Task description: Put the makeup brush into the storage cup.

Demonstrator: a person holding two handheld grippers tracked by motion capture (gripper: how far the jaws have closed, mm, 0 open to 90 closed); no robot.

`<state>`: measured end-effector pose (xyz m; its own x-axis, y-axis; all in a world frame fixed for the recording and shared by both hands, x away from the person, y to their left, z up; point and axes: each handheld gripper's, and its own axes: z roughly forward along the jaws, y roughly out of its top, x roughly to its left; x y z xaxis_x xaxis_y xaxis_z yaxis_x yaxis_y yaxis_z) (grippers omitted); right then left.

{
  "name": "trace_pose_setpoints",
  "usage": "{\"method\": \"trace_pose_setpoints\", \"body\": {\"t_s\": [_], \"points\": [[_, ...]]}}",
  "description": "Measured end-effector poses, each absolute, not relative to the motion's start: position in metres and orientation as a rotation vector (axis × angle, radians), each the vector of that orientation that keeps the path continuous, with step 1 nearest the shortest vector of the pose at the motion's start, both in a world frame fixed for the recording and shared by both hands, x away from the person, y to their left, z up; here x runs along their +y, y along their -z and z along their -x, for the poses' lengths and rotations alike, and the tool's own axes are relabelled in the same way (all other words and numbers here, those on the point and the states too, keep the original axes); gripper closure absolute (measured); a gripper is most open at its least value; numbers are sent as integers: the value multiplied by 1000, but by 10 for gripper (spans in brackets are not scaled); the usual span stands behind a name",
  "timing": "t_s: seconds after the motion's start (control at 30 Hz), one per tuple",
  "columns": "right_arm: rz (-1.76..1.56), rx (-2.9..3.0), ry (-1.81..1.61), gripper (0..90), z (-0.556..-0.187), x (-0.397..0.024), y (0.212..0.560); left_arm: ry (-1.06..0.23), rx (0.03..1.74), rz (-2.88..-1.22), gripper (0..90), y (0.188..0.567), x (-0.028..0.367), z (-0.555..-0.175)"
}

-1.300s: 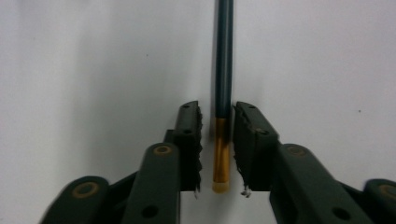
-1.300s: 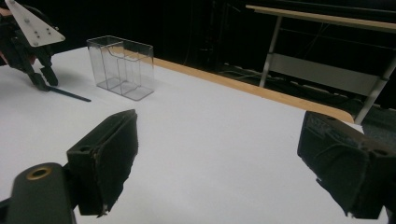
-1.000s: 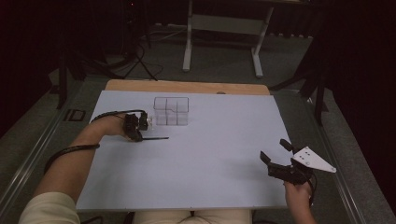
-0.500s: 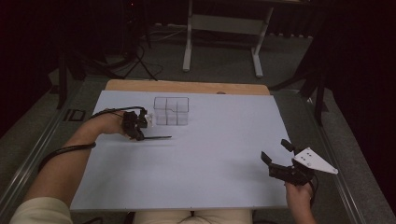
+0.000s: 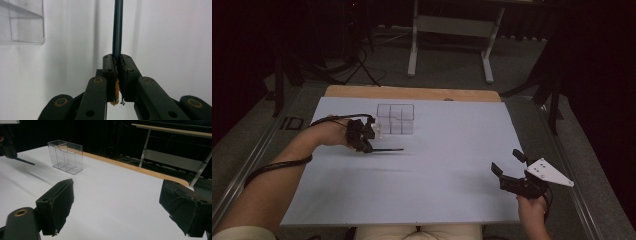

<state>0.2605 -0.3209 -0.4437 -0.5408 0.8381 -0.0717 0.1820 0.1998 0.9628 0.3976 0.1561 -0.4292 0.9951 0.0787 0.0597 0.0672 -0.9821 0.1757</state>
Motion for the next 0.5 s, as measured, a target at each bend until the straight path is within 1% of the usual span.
{"method": "trace_pose_setpoints", "body": {"t_s": [0.2,0.5], "points": [[-944,1868,-1372,123,-261,-320,444,-96,83,-2935,847,413,148,-391],[-928,1895,-1387,123,-262,-317,445,-101,58,-2930,847,401,134,-384]]}}
